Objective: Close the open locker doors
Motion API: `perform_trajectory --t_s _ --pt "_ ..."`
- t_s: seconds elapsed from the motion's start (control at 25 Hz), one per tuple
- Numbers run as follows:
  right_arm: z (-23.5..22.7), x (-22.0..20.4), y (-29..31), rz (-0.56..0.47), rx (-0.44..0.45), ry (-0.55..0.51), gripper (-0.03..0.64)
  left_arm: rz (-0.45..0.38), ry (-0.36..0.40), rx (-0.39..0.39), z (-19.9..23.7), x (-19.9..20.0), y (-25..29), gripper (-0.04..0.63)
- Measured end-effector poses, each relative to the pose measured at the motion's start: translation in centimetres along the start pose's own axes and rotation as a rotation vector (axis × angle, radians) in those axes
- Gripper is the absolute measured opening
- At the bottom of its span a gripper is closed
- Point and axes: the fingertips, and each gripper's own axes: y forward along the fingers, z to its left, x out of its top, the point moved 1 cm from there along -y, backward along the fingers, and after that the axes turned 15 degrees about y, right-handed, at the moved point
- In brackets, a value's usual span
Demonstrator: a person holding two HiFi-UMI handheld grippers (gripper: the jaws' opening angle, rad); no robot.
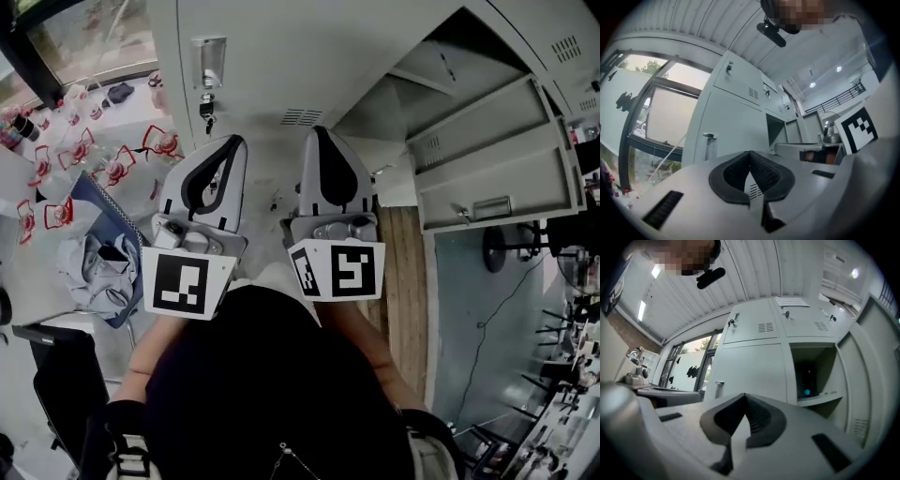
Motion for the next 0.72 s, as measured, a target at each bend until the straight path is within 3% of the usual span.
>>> perform_trajectory --t_s 0.24,0.72 --pt "-6.2 2.6 -4.9 -0.053 -0.156 -0.007 0.002 -0.070 -0.005 -0.162 -7.1 2.2 3.2 0.003" --pt "-19.3 7.9 -15.4 -0.119 -0.375 -0.032 0.002 -0.181 -0.049 -0.420 -23.6 7.3 9.4 0.003"
